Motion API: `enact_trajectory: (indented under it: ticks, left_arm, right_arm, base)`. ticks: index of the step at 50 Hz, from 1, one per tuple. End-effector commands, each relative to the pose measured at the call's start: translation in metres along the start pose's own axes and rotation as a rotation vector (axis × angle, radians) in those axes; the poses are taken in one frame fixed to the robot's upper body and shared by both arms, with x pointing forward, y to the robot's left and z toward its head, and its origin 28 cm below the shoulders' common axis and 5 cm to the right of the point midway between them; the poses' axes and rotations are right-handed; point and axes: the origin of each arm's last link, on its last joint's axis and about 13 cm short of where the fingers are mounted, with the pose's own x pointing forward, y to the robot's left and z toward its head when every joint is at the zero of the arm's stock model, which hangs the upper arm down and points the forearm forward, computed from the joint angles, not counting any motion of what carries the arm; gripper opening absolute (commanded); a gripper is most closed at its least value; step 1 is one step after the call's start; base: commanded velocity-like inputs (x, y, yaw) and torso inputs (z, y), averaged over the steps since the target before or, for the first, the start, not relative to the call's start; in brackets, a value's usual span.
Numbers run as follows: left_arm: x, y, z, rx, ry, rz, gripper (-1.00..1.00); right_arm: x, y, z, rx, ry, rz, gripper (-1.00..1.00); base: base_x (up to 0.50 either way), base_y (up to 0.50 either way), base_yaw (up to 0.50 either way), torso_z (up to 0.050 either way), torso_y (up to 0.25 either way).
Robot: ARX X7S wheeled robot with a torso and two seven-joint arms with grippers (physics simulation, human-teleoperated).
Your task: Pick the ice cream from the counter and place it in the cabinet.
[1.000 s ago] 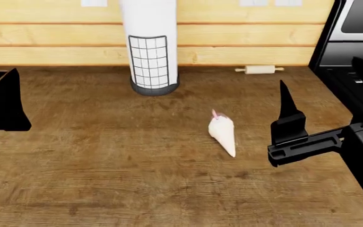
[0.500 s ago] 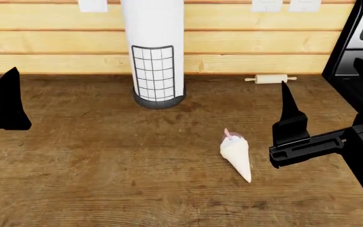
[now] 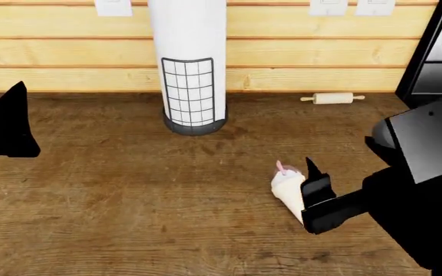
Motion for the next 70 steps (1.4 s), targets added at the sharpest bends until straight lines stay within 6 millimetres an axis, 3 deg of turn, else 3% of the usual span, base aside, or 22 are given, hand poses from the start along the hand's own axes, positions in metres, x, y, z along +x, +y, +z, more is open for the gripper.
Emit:
enact_trajectory:
  ticks: [1,14,32,41,53,54,65,70]
  left_arm:
    - [0.0,0.0,0.0,-0.001,0.01,-0.007,1.0]
    - [0.003,-0.001,-0.001,-0.001,0.015,-0.005,1.0]
    - [0.003,0.0,-0.001,-0.002,0.015,0.0,1.0]
    - [0.003,0.001,0.0,-0.003,0.01,0.004,1.0]
    - [0.001,0.003,0.003,0.001,0.006,0.006,1.0]
    - [0.001,0.003,0.003,0.0,0.007,0.008,1.0]
    - [-0.001,0.004,0.004,-0.002,0.002,0.01,1.0]
    - [-0.002,0.005,0.008,-0.003,-0.006,0.013,1.0]
  right_arm:
    - [0.027,-0.003,-0.012,0.083,0.16,0.089,1.0]
    - [0.053,-0.007,-0.032,0.124,0.179,0.099,1.0]
    - [0.085,0.008,-0.071,0.177,0.273,0.19,1.0]
    - [0.097,0.006,-0.08,0.2,0.282,0.192,1.0]
    - [0.122,0.02,-0.099,0.212,0.283,0.254,1.0]
    - [0.122,0.021,-0.098,0.213,0.276,0.257,-1.0]
    - [0.115,0.021,-0.092,0.206,0.245,0.249,-1.0]
    - [0.103,0.014,-0.079,0.179,0.19,0.216,-1.0]
  base:
    - [0.0,0.0,0.0,0.0,0.0]
    - [0.0,0.0,0.0,0.0,0.0]
    - [0.0,0.0,0.0,0.0,0.0]
    - [0.0,0.0,0.0,0.0,0.0]
    - [0.0,0.0,0.0,0.0,0.0]
    - [0.0,0.0,0.0,0.0,0.0]
    - [0.0,0.0,0.0,0.0,0.0]
    - [0.0,0.0,0.0,0.0,0.0]
